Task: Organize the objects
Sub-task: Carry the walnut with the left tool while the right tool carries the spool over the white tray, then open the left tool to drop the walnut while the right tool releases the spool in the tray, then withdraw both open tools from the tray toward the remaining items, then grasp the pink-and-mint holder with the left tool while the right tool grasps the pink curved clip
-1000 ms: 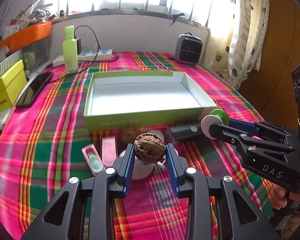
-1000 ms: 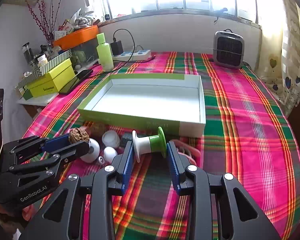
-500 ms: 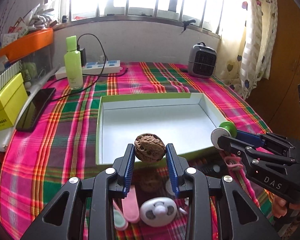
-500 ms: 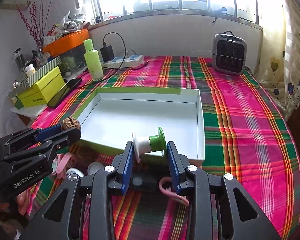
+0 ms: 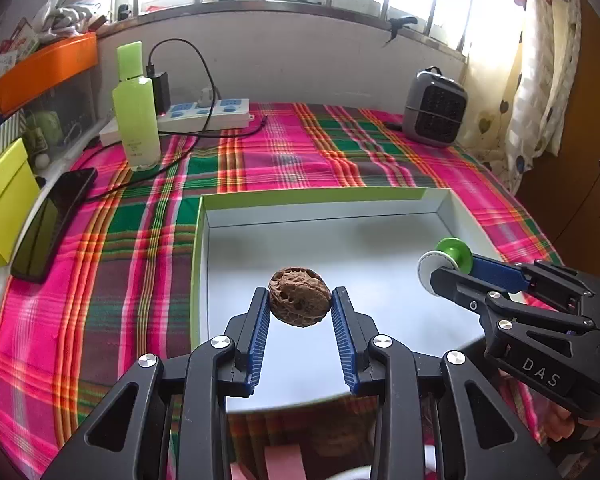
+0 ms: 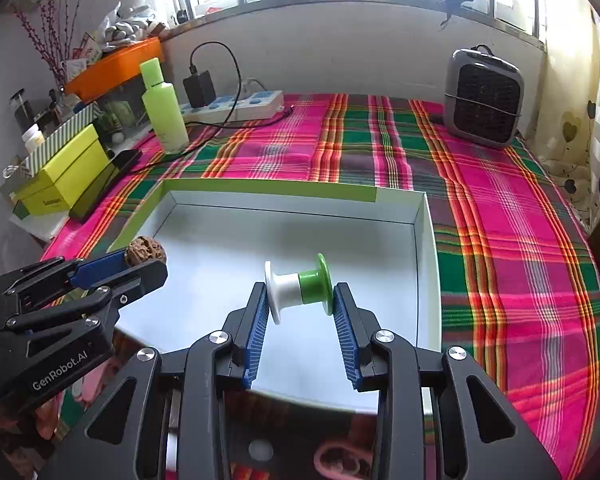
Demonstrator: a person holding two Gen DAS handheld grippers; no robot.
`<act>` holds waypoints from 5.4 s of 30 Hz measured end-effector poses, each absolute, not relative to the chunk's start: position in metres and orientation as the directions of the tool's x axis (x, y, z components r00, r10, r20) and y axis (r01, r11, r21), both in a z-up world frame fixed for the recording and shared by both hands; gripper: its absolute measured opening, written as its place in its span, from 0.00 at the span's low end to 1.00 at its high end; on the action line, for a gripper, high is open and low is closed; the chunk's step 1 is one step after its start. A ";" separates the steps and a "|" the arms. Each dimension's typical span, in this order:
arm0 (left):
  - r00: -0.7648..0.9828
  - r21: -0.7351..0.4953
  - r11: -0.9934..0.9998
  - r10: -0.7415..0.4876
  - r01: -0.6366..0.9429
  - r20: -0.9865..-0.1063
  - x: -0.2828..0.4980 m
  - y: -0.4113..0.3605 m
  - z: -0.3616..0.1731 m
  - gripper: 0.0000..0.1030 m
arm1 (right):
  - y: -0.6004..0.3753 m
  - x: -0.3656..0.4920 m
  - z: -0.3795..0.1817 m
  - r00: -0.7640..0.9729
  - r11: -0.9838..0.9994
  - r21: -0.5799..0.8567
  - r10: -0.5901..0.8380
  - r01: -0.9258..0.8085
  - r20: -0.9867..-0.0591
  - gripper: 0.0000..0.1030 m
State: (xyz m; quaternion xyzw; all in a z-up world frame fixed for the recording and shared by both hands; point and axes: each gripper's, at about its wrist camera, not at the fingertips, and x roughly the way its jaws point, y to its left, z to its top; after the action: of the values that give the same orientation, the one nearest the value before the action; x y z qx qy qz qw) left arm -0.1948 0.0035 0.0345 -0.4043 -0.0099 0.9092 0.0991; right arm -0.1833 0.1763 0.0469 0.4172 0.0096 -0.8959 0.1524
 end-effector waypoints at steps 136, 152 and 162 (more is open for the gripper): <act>-0.660 -0.151 -0.988 0.104 0.014 -0.744 -0.080 -0.063 0.009 0.48 | 0.215 -0.087 0.023 -0.541 -0.898 0.036 -0.296 0.439 -0.787 0.43; -0.636 -0.086 -0.996 0.090 -0.037 -0.766 -0.099 -0.060 0.006 0.48 | 0.213 -0.099 0.022 -0.568 -0.910 -0.022 -0.239 0.413 -0.787 0.43; -0.633 -0.077 -0.996 0.094 -0.054 -0.769 -0.112 -0.059 0.007 0.49 | 0.212 -0.105 0.022 -0.571 -0.915 -0.015 -0.239 0.404 -0.785 0.43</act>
State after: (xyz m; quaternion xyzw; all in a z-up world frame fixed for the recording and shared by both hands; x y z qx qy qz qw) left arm -0.1117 -0.0594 0.0067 -0.4267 -0.0232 0.9032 0.0411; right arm -0.1048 0.2117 0.0218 0.4255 0.0969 -0.8811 0.1825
